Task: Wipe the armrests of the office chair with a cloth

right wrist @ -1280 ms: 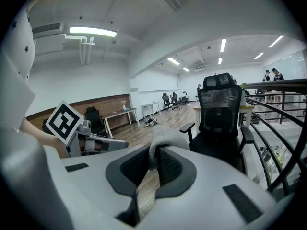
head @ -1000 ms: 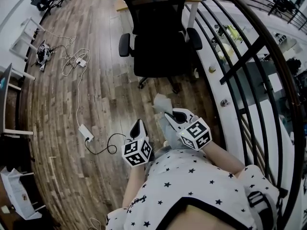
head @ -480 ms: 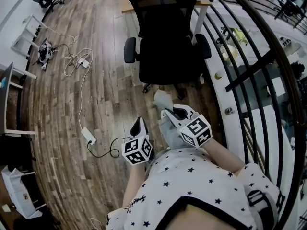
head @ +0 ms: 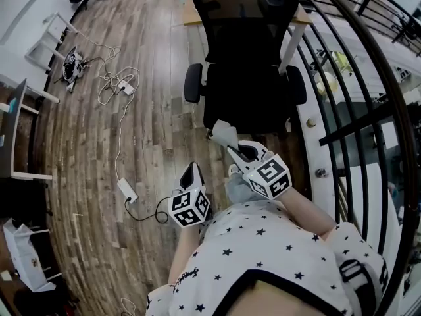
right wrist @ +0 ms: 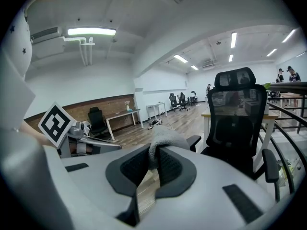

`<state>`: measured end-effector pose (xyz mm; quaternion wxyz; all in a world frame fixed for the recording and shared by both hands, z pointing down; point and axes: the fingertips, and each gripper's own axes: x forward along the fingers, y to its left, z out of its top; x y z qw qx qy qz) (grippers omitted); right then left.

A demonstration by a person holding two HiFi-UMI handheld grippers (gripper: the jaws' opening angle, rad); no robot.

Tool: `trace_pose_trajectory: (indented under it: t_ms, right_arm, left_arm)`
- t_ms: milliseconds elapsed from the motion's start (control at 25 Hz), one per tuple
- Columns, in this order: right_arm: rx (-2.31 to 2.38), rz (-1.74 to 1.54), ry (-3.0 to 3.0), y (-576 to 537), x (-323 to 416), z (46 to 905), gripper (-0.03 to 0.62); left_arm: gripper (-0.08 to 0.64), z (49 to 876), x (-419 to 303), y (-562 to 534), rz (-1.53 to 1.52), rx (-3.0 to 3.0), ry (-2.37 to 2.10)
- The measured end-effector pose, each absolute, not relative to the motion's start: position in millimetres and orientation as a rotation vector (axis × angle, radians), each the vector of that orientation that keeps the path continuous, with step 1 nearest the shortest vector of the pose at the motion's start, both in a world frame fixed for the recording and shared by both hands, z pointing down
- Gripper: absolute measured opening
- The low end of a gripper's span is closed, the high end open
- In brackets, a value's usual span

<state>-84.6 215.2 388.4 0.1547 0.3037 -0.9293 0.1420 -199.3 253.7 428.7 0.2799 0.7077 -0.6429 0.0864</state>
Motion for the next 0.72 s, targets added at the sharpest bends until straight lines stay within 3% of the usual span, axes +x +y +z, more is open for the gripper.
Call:
trace_pose_trajectory:
  t_ms: [720]
  right_arm:
    - [0.760,0.415,-2.665,65.0,-101.8,404.0,0.031]
  left_arm:
    - [0.006,433.0,-216.5,101.6,0.202,1.854,-1.780]
